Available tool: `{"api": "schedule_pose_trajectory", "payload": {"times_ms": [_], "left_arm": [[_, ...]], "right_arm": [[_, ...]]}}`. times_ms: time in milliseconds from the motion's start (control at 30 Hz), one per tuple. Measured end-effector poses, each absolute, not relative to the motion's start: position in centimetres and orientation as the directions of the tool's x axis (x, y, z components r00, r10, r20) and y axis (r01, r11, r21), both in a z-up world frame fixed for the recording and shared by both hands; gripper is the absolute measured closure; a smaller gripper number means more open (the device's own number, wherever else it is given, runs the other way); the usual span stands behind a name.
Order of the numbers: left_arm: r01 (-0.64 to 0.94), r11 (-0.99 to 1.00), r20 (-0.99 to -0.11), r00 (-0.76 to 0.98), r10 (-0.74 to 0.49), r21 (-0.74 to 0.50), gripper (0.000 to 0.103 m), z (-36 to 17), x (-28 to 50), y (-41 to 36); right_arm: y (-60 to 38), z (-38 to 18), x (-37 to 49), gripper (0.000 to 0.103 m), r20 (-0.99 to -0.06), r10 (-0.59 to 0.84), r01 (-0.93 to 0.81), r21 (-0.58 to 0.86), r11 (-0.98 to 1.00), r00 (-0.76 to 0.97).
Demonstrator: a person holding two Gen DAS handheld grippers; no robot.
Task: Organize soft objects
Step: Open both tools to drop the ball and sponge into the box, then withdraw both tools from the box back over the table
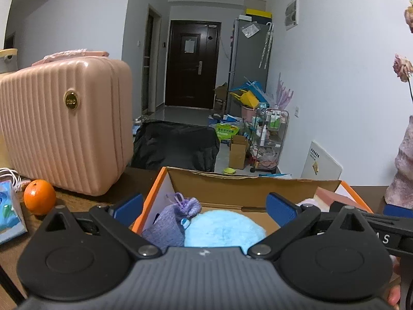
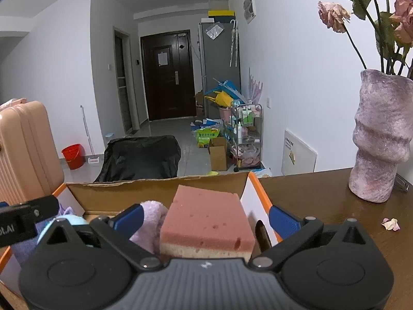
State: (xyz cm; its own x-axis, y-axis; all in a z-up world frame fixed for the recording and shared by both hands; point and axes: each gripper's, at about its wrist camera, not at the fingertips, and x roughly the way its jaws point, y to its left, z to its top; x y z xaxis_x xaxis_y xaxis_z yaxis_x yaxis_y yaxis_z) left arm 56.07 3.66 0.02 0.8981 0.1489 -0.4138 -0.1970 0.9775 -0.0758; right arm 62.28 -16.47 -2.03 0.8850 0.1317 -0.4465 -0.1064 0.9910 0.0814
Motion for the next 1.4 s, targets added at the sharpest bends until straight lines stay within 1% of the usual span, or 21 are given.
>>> {"api": "schedule_pose_trajectory", "payload": {"times_ms": [667,1400], "left_arm": [[-0.211,0.974,-0.412,0.897,0.157,-0.088,0.0,0.1,55.9,4.0],[-0.219,0.973,-0.414,0.894,0.17,-0.073,0.0,-0.3,53.4,4.5]], "right_arm": [[-16.4,-2.1,62.1,0.0,-0.446,0.129,-0.105,0.078,0.991,0.885],[-16.9,-1.9,59.0,0.0,-0.434,0.128,-0.108,0.073,0.992,0.892]]}}
